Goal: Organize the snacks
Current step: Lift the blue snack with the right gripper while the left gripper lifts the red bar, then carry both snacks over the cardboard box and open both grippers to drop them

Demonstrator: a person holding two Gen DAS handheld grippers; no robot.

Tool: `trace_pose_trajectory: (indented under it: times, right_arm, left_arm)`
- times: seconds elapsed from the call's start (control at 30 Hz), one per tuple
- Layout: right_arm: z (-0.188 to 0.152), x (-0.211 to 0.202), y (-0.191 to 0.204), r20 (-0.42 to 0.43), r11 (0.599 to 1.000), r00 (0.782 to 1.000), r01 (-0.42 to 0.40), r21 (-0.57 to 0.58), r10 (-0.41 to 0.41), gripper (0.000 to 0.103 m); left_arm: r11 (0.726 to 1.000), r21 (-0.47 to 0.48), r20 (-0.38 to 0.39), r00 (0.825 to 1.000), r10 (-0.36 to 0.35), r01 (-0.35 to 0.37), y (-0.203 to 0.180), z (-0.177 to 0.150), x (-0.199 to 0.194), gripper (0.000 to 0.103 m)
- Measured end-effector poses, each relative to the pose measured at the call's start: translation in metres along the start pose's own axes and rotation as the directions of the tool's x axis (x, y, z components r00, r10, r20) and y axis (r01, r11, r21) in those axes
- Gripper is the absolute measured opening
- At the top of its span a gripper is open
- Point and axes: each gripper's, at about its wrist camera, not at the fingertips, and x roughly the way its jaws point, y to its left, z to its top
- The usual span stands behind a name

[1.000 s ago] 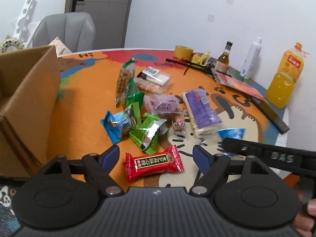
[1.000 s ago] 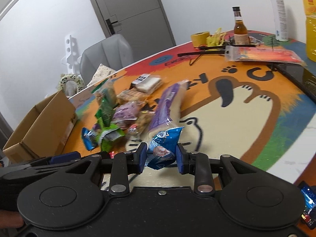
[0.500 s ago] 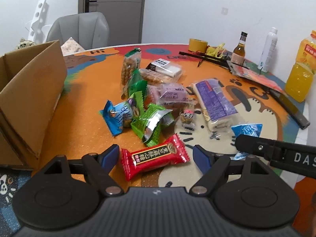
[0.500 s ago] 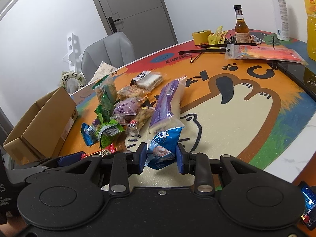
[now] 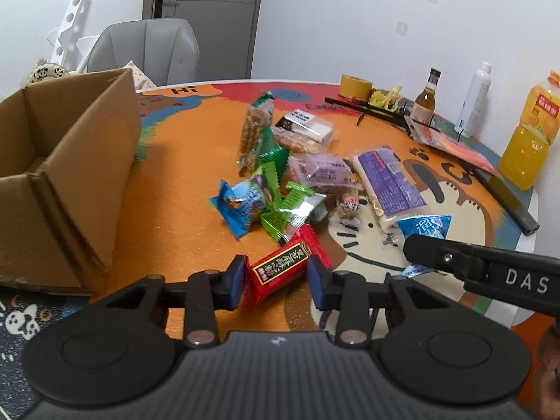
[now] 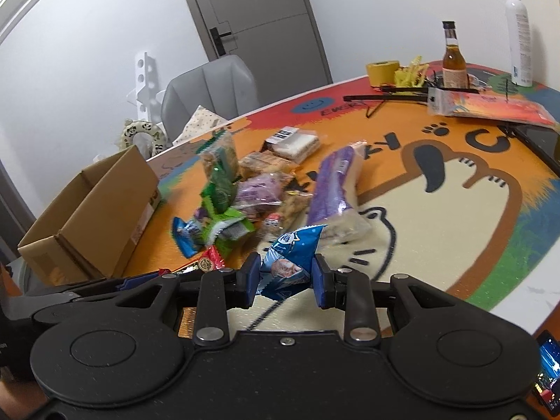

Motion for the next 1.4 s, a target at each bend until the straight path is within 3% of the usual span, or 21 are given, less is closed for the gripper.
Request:
trace_pose_trajectory:
  times: [0.07,0.33,0.77,1.4]
  right_arm:
    - [0.001,0.000,0.004,0.003,1.000,1.000,-0.002,-0.004,0.002,0.030]
    - [0.004,0.000,0.020,0.012,0.999,1.000,-0.018,-0.030,0.019,0.030]
    - [0.015,0.005,0.048,0.035,0.996,0.997,-0.065,-0.066,0.067,0.030]
    - [0.045,0.014,0.114,0.089,0.978,0.983,-0.148,-0.145,0.162,0.029]
  left_arm:
    - [1.000,-0.009,0.000,1.000,-0.020,0.020,0.003,0.003,-0.005,0.016]
    - [0.998,-0.012,0.023,0.998,-0.059,0.059,0.010,0.006,-0.017,0.012]
    - [0.994,-0.018,0.108,0.988,-0.107,0.110,0.024,0.023,-0.051,0.010]
    - [0.998,-0.058,0.227,0.974,-0.019,0.033,0.081,0.063,-0.088,0.010]
